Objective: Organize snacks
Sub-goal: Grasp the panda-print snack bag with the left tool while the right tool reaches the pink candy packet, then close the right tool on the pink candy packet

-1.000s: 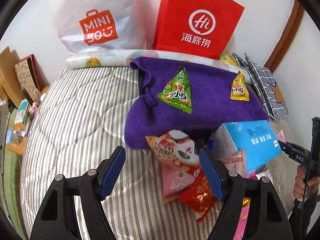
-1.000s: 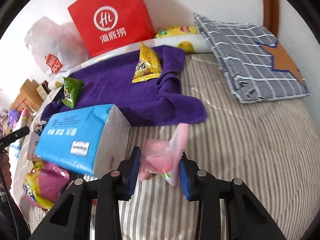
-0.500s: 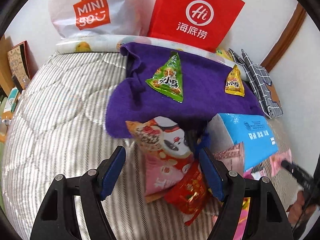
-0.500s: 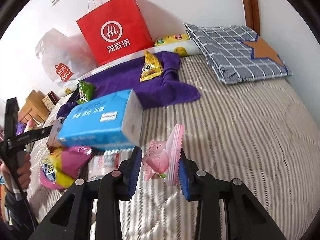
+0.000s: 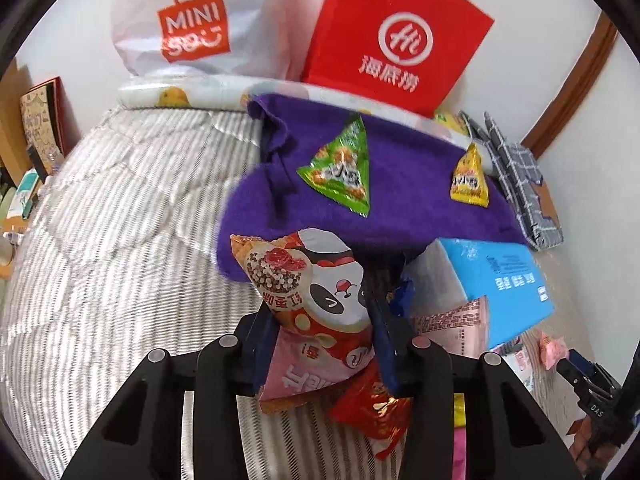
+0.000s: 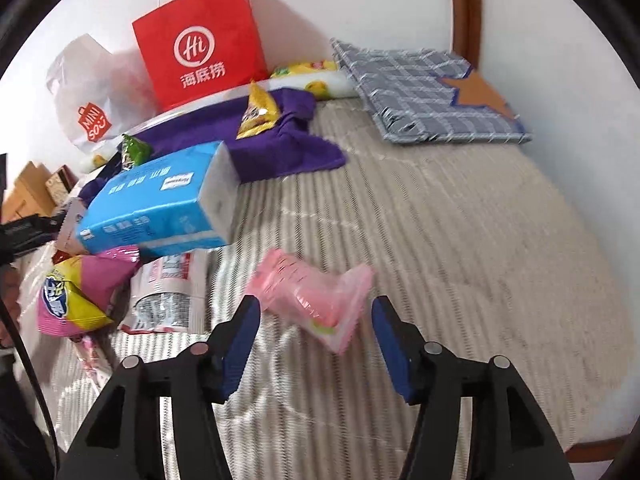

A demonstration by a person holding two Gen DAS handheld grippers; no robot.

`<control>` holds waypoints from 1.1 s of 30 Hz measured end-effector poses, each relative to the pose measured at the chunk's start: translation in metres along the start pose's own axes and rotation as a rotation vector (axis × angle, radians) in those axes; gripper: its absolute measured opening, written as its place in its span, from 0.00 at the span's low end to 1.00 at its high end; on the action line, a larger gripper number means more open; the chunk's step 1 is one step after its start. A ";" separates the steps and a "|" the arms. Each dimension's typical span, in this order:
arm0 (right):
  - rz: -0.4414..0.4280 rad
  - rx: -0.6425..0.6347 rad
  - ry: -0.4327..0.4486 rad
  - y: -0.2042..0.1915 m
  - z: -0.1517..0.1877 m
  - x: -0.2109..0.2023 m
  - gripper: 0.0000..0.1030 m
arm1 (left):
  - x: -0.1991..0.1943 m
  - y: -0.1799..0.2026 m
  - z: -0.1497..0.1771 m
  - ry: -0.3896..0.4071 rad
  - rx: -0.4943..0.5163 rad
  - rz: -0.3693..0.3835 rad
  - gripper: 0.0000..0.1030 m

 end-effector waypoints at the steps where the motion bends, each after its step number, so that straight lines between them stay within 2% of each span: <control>1: 0.005 -0.012 0.013 -0.001 -0.001 -0.003 0.59 | -0.005 -0.003 -0.001 0.008 -0.005 0.001 0.42; 5: -0.010 -0.075 0.077 -0.008 -0.009 -0.005 0.70 | -0.017 -0.009 -0.001 0.026 -0.011 0.006 0.42; 6: -0.016 -0.087 0.076 -0.010 -0.011 -0.002 0.70 | -0.018 -0.009 -0.001 0.027 -0.012 0.010 0.42; 10: -0.089 -0.123 0.041 -0.019 -0.021 0.019 0.70 | -0.021 -0.008 0.003 0.026 -0.011 0.029 0.42; 14: -0.127 -0.082 -0.027 -0.011 -0.023 0.042 0.70 | -0.023 -0.007 0.005 0.021 -0.008 0.050 0.42; 17: -0.177 -0.028 -0.075 -0.001 -0.019 0.045 0.70 | -0.027 -0.008 0.007 0.026 0.005 0.045 0.42; 19: -0.186 -0.034 -0.076 -0.001 -0.014 0.038 0.70 | -0.027 -0.009 0.007 0.026 0.005 0.043 0.42; 25: -0.174 -0.065 -0.088 -0.005 -0.004 0.032 0.70 | -0.018 -0.011 0.008 0.002 -0.013 0.050 0.42; 31: -0.115 -0.005 -0.057 0.000 -0.014 0.041 0.70 | -0.015 -0.006 0.013 -0.013 0.001 0.053 0.42; 32: -0.073 -0.019 -0.056 -0.002 -0.014 0.043 0.62 | -0.016 -0.006 0.013 -0.011 0.001 0.051 0.42; 33: -0.036 -0.037 -0.058 -0.003 -0.015 0.045 0.48 | -0.017 -0.007 0.013 -0.009 0.000 0.049 0.42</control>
Point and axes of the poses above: each gripper's, at about its wrist camera, not at the fingertips, and x roughly the way its jaws point, y to its right, z to its underside, the point moved 2 cm from there along x, roughly the way its jaws point, and after that the axes turned 7 degrees about -z, right-handed, at the moved point
